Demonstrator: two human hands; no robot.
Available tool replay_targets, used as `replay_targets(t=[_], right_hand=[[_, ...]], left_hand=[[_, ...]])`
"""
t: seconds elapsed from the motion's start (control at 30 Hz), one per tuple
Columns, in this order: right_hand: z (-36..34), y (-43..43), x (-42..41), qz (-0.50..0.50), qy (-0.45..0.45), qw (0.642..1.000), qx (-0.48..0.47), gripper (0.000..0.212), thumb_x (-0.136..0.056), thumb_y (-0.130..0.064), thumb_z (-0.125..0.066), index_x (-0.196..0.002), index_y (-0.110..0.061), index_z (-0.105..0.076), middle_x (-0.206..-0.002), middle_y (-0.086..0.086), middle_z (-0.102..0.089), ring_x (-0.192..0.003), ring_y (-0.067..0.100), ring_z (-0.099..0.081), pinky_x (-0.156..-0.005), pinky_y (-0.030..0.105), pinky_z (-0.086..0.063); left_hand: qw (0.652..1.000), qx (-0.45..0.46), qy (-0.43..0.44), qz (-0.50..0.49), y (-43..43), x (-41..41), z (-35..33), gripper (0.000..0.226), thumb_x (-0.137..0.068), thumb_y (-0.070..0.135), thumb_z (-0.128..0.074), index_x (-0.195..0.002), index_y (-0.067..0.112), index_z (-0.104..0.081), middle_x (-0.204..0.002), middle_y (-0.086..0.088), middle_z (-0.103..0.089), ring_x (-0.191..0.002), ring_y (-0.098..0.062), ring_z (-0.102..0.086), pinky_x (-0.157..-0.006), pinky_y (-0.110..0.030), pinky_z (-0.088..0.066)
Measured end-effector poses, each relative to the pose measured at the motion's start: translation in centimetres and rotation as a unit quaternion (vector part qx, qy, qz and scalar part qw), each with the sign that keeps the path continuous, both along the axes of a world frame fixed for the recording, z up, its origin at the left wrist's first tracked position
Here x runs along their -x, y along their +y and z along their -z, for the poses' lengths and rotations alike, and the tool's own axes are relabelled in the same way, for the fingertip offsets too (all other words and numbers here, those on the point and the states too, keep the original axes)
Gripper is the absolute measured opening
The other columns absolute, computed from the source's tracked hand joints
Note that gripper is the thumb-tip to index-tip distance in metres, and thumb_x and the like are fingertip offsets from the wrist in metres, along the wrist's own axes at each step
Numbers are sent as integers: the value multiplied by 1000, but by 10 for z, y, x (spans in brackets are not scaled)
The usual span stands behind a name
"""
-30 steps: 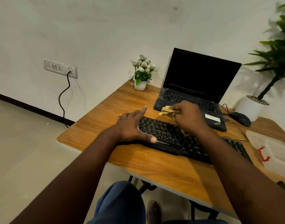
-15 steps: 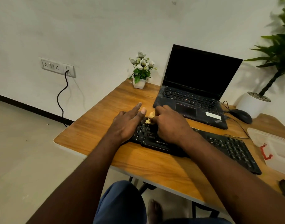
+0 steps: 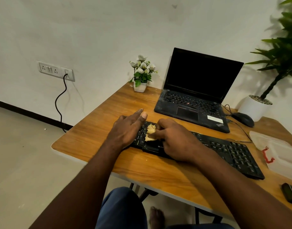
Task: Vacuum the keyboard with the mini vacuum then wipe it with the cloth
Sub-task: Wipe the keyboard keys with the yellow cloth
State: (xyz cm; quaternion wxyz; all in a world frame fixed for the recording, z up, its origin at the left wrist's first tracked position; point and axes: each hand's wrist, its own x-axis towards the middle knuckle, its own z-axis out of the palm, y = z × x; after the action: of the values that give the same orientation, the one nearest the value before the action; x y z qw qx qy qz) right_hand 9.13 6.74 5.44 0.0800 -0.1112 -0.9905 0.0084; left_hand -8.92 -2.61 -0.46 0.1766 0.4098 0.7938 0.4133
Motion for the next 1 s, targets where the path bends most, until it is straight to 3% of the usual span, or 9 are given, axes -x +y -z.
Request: replay_targets(t=[0.1,0.27,0.43,0.57,0.67,0.73,0.8,1.0], right_hand=[[-12,17,-17,7,-34,999,41,45,-97,-3,-57,-129,-31,-71,-106,-12,-50,-104,10,-48,-87,33,-51],[-6,37,-4,112,37,992,34,41,-98,-7,-58,-131,-27,-70,-106,-8,-50,-106,12,-47,-89,33,-49],[4,0,-13,40,10,999,-5,42,-100,-13,-59,-138,-30,-64,-110,-7,-48,-108,13,-42,-87,28,-45],[-15,5,-36,-28,-84,992,94,39,-99,-12,-60,-130,-34,-69,-109,-13,-53,-104,3,-49,-87,23,-47],[-15,33,-26,49,33,982,177,31,-96,-10,-66,-121,-26,-74,-110,-13,-60,-105,6,-57,-87,23,-49],[-7,53,-7,148,117,974,122,31,-96,-11,-65,-124,-22,-74,-107,-8,-59,-103,13,-57,-83,25,-46],[0,62,10,198,106,973,57,36,-96,-10,-62,-129,-20,-71,-108,-3,-56,-104,17,-53,-86,30,-46],[4,41,25,121,6,992,-31,41,-95,-11,-61,-135,-22,-66,-120,-1,-53,-117,20,-46,-95,35,-48]], left_hand=[[1000,-3,5,0,0,-1,0,73,-88,89,-14,-154,59,-27,-154,-13,-42,-146,-35,-32,-113,-57,-30],[1000,-3,-3,0,0,0,2,77,-84,94,-12,-152,61,-26,-152,-13,-42,-144,-37,-34,-113,-59,-32],[1000,3,-1,-2,0,1,1,82,-81,95,-10,-153,60,-27,-150,-12,-42,-141,-37,-36,-112,-58,-34],[1000,7,-1,-5,1,2,2,91,-74,101,-5,-152,60,-27,-150,-12,-43,-141,-36,-37,-112,-60,-35],[1000,6,-2,-6,1,1,3,89,-77,99,-7,-152,58,-29,-152,-11,-42,-143,-36,-35,-113,-60,-34],[1000,5,3,-7,0,0,3,88,-77,99,-8,-152,58,-31,-152,-11,-42,-144,-36,-35,-113,-59,-33],[1000,6,9,-8,-1,-1,2,86,-80,97,-10,-152,56,-33,-154,-12,-42,-145,-36,-34,-113,-59,-33],[1000,6,16,-6,-2,-2,-1,76,-88,88,-16,-152,53,-37,-154,-12,-43,-146,-35,-33,-113,-58,-32]])
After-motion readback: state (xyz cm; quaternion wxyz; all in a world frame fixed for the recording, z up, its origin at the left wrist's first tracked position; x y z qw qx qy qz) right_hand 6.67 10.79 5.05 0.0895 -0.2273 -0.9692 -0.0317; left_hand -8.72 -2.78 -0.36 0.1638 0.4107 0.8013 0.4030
